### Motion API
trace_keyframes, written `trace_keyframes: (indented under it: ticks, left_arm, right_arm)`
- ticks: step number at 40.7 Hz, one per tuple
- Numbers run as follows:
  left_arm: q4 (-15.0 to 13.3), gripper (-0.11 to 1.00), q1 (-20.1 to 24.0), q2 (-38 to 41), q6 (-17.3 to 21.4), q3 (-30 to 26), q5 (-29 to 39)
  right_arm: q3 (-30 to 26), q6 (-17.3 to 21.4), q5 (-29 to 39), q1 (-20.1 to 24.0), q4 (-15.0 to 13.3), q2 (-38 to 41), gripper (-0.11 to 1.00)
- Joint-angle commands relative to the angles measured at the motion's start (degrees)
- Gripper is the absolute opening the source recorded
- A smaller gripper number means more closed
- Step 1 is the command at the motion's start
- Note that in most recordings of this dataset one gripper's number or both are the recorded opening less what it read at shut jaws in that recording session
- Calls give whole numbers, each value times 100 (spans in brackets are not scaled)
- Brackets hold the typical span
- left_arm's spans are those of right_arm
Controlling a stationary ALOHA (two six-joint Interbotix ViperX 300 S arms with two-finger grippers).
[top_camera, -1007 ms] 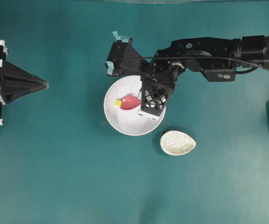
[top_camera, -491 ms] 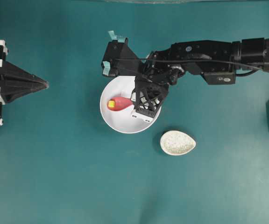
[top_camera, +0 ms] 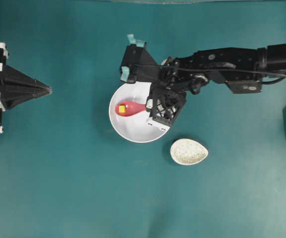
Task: Scoop the yellow hexagonal prism block from the bowl with a spoon using the right arm.
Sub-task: 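Tilt and raise the spoon with the yellow block on it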
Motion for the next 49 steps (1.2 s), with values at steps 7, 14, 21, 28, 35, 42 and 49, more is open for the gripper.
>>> trace_keyframes:
  ticks: [7, 14, 21, 28, 35, 42, 49]
  left_arm:
    - [18, 0, 18, 35, -9, -114, -62]
    - [18, 0, 18, 35, -9, -114, -53]
    - [18, 0, 18, 44, -9, -114, -53]
    - [18, 0, 18, 44, -9, -123, -53]
    - [18, 0, 18, 53, -9, -114, -62]
    - [18, 0, 18, 62, -9, -114, -62]
    - [18, 0, 9, 62, -9, -114, -70]
  right_arm:
    - [404, 44, -580, 0, 70, -536, 23]
    - [747, 70, -896, 0, 158, -773, 23]
    - [1055, 79, -1230, 9, 237, -1011, 23]
    - [1327, 79, -1573, 9, 316, -1222, 23]
    - [1503, 79, -1767, 18, 396, -1406, 23]
    - [1564, 79, -1837, 44, 475, -1564, 23]
    - [1564, 79, -1846, 70, 527, -1652, 23]
